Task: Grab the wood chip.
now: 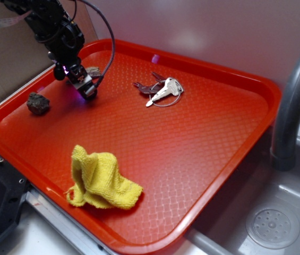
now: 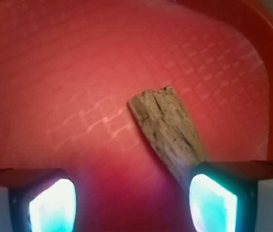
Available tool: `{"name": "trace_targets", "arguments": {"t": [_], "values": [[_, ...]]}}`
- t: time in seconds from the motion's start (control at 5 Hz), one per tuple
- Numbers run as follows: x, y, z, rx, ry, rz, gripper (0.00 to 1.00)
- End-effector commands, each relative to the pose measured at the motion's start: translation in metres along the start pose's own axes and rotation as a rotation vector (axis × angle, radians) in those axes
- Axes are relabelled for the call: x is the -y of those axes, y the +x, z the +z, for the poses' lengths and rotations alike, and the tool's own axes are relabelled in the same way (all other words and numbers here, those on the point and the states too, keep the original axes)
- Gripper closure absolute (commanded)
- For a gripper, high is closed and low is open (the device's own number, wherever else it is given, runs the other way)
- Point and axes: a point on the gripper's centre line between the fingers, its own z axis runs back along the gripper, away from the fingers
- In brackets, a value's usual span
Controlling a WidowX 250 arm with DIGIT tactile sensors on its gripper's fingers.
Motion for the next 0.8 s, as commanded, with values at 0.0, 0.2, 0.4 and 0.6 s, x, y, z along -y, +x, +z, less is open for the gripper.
{"name": "trace_targets", "arguments": {"t": [0.0,0.2,0.4,0.6], "values": [[-0.013,0.003,0.007,0.04,0.042,0.093,0.0],[-0.015,0.002,0.005,0.05,0.108,0.146,0.0],[-0.015,0.001,0.01,0.061,0.086,0.14,0.0],[-0.014,0.005,0.016,0.076,0.091,0.12,0.0]]}}
